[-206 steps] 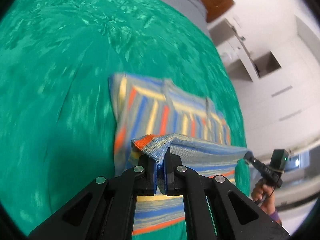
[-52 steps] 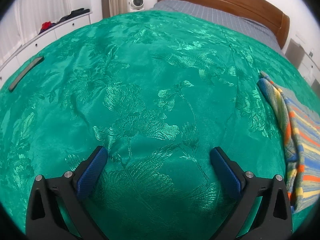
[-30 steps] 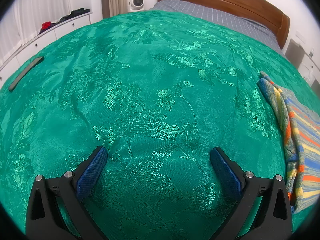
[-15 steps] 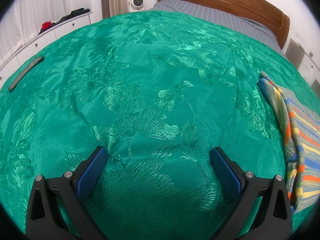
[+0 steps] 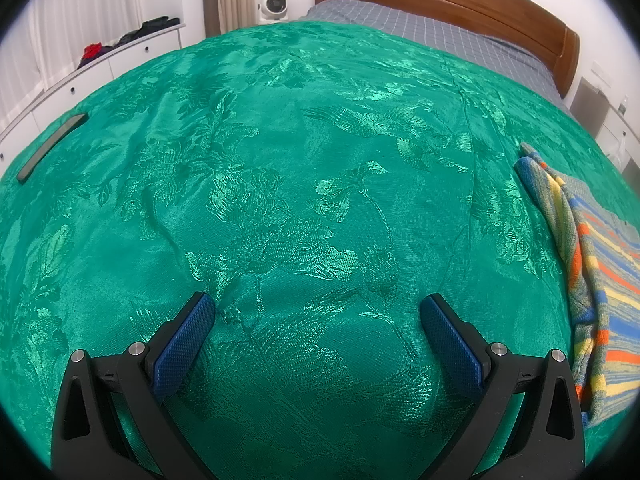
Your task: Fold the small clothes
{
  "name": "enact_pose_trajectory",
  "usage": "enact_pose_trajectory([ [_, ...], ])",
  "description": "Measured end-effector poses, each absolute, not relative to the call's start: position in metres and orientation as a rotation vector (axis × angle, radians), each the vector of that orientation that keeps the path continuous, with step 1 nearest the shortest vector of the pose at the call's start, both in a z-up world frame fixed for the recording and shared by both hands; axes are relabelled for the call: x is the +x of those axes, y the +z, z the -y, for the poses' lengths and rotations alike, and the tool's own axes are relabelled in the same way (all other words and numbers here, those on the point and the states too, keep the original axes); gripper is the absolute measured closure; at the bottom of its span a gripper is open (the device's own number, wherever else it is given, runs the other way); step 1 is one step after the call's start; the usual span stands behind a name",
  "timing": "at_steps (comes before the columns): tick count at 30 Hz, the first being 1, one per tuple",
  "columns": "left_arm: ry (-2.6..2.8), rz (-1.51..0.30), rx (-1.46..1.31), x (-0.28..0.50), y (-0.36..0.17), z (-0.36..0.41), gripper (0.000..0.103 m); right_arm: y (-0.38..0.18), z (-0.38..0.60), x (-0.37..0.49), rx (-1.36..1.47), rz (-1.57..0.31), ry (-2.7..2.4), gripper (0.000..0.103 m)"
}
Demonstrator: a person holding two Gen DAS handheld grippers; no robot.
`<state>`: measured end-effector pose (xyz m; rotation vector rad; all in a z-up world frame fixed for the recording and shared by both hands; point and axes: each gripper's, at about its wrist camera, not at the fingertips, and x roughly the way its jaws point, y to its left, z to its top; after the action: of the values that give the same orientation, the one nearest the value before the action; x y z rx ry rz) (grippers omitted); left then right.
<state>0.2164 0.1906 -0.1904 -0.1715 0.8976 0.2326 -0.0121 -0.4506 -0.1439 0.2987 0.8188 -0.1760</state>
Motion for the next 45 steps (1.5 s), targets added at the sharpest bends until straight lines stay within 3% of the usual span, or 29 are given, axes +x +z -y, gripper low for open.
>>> enact_pose_trajectory([
  [45,0.232,-0.898,-0.172,0.2163,-0.1903,-0.1908,0.0,-0.1443,0.4509,-0.0136,0.301,-0.804,-0.157,0.011],
])
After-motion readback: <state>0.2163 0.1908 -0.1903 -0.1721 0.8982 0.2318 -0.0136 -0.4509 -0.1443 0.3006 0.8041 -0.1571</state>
